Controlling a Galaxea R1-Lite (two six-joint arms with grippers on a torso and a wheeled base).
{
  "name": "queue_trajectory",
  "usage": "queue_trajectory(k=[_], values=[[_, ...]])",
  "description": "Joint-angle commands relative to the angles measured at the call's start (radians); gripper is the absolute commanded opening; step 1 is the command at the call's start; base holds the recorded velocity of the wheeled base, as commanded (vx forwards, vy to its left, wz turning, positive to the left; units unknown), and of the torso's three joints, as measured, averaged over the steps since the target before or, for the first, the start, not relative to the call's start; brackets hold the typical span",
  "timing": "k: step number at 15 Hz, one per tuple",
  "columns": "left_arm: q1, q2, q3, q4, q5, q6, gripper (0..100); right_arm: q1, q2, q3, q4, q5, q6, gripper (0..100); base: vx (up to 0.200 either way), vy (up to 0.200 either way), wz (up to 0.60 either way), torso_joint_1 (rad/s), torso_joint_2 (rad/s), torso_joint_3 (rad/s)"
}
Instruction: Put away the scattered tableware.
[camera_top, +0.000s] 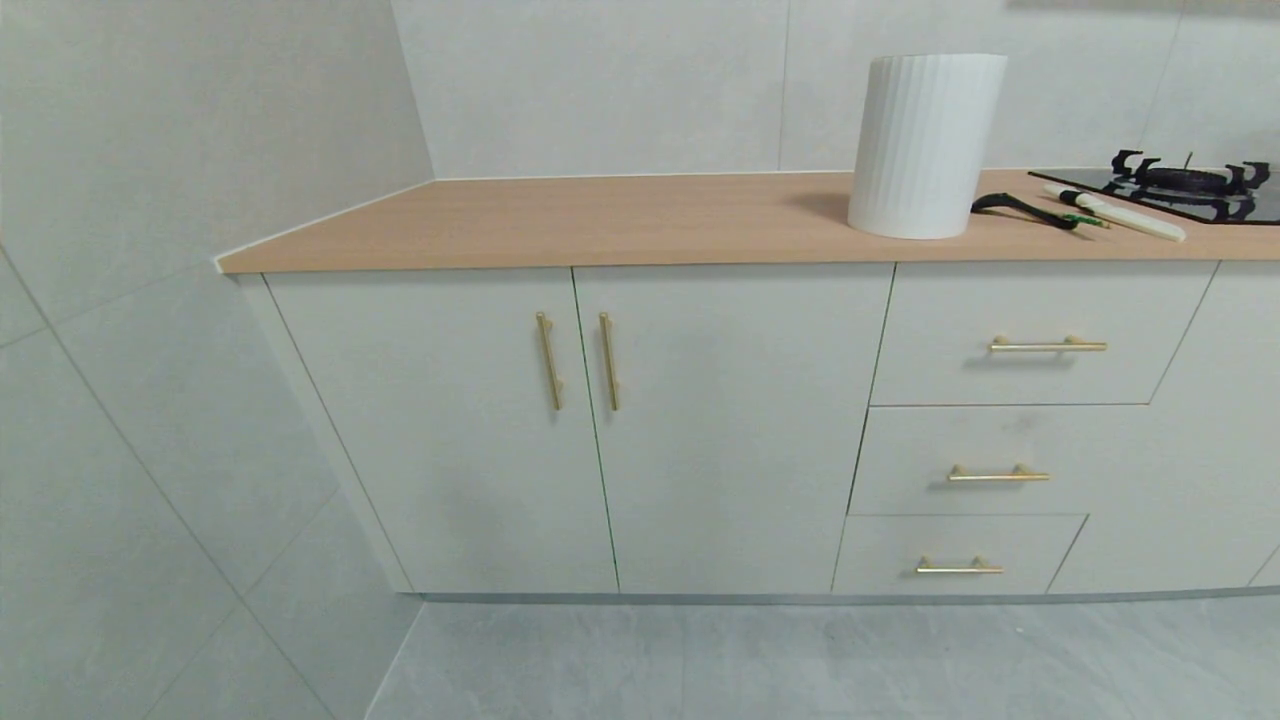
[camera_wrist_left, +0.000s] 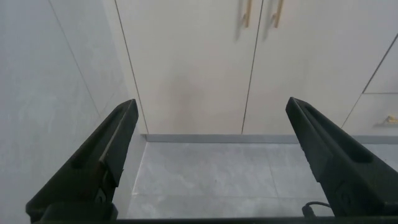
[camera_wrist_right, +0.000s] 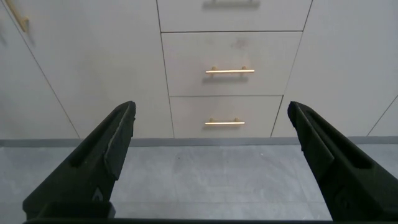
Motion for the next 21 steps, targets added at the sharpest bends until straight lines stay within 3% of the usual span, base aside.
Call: queue_trajectory(k=[1, 13, 21], values=[[-0.001, 0.000, -0.001, 0.000, 0.001, -0.001, 100, 0.000, 0.002, -0.001, 0.001, 0.000, 0.000, 100, 0.000, -0.200, 0.00, -0.002, 0.00, -0.002], [0.001, 0.000, -0.001, 0.000, 0.001, 0.001, 100, 0.000, 0.002, -0.001, -0.001, 0.000, 0.007, 100, 0.000, -0.200, 0.00, 0.003, 0.00, 0.003], [0.001, 0.000, -0.001, 0.000, 0.001, 0.001, 100, 0.000, 0.002, -0.001, -0.001, 0.000, 0.007, 100, 0.000, 0.000, 0.00, 0.000, 0.00, 0.000]])
